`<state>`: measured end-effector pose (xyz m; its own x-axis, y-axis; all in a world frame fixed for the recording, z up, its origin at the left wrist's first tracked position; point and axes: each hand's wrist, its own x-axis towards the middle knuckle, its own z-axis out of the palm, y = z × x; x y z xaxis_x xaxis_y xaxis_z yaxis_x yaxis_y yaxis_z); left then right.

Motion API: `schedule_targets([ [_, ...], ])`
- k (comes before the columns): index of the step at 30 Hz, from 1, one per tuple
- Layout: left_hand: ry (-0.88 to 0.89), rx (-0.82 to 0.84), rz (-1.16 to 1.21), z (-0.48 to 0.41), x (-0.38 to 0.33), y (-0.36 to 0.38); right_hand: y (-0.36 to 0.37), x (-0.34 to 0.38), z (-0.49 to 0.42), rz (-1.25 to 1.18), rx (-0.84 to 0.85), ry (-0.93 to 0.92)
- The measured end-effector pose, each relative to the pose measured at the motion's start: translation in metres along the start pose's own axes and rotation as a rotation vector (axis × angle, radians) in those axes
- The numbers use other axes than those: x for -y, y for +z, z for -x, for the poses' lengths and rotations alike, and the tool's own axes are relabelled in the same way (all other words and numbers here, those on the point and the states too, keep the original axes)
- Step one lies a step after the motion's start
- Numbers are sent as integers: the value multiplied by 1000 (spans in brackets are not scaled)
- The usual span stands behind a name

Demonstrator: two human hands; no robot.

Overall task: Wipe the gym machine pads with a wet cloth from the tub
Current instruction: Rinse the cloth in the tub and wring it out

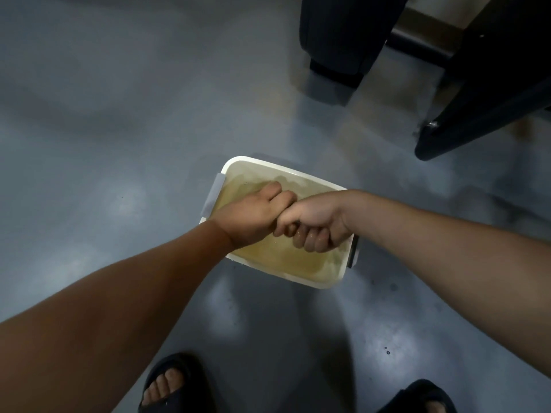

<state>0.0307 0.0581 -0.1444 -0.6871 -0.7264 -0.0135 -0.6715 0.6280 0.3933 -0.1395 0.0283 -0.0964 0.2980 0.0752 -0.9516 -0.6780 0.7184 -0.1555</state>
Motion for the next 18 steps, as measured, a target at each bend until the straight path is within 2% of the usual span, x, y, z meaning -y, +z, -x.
schedule_targets([
  [3,4,181,-215,-5,-5,-16,20,-6,-7,148,-153,-67],
  [5,-108,304,-345,-9,-12,-24,28,-9,-10,364,-364,-200],
  [7,-245,372,-328,-13,-17,-26,30,-10,-15,707,-634,-326],
  [9,-350,441,-255,-19,-19,-25,27,-12,-22,916,-834,-386],
  [11,-449,515,-138,-24,-19,-20,26,-15,-23,1042,-929,-394],
  [14,-621,627,80,-31,-23,-13,19,-22,-23,1354,-986,-535],
  [18,-836,813,581,-24,-23,-4,16,-33,-24,1529,-979,-632],
])
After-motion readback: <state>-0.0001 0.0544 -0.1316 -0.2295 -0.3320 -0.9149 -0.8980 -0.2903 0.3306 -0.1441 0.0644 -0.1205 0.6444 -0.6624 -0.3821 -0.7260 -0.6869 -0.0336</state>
